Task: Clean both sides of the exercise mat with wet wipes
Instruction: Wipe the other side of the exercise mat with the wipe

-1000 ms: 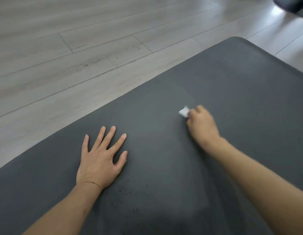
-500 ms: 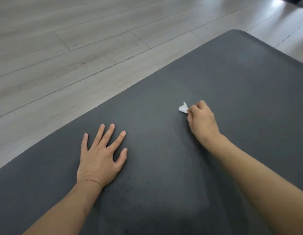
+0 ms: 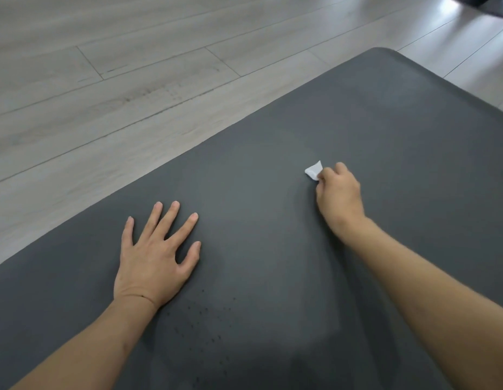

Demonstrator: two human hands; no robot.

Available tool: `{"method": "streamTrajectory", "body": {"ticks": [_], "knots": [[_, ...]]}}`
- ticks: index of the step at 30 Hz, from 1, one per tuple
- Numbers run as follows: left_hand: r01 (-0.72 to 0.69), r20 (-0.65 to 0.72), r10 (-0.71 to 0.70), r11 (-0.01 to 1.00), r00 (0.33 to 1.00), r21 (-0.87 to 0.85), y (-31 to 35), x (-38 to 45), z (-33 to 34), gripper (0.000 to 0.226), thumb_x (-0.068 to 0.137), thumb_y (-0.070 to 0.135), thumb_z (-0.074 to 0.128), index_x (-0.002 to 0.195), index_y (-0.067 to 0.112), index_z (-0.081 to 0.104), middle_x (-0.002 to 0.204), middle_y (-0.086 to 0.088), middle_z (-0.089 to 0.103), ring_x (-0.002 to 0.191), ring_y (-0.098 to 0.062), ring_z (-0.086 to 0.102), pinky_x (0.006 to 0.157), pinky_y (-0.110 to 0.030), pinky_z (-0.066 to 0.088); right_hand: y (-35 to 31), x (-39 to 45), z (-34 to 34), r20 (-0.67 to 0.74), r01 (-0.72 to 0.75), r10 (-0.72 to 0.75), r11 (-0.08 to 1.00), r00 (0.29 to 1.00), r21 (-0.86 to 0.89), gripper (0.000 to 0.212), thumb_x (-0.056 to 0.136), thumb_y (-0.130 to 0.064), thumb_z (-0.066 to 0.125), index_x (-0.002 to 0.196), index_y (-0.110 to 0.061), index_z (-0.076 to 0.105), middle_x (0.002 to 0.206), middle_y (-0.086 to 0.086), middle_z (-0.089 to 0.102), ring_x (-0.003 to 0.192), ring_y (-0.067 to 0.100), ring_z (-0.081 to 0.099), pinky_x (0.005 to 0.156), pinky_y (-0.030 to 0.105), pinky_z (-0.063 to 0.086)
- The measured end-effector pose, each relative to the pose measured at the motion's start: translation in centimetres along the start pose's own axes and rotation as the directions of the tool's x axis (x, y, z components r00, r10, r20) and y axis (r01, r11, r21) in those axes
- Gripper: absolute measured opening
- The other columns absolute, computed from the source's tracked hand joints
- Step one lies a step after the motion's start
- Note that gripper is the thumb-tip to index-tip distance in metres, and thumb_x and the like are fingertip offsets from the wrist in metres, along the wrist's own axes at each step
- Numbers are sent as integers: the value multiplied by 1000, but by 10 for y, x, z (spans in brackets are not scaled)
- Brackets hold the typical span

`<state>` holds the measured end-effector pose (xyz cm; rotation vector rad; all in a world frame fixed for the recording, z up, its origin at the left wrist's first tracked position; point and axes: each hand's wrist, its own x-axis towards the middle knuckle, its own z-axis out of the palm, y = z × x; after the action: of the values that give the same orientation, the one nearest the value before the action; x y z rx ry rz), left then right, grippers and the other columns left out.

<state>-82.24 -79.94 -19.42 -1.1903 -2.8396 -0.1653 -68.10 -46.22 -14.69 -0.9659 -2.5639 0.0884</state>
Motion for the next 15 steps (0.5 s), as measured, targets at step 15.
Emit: {"method": "streamTrajectory", "body": {"ticks": [15], "knots": [[-14, 15, 14, 1000, 1000, 7, 0, 1, -1, 61, 98, 64, 26, 155, 47, 40, 168, 6, 30, 158, -19, 18, 125, -60, 13, -33, -43, -1, 27, -47, 46, 998, 999, 40, 4, 85, 0, 61, 82, -3, 62, 83, 17, 50, 68, 37, 53, 60, 43, 46]]}}
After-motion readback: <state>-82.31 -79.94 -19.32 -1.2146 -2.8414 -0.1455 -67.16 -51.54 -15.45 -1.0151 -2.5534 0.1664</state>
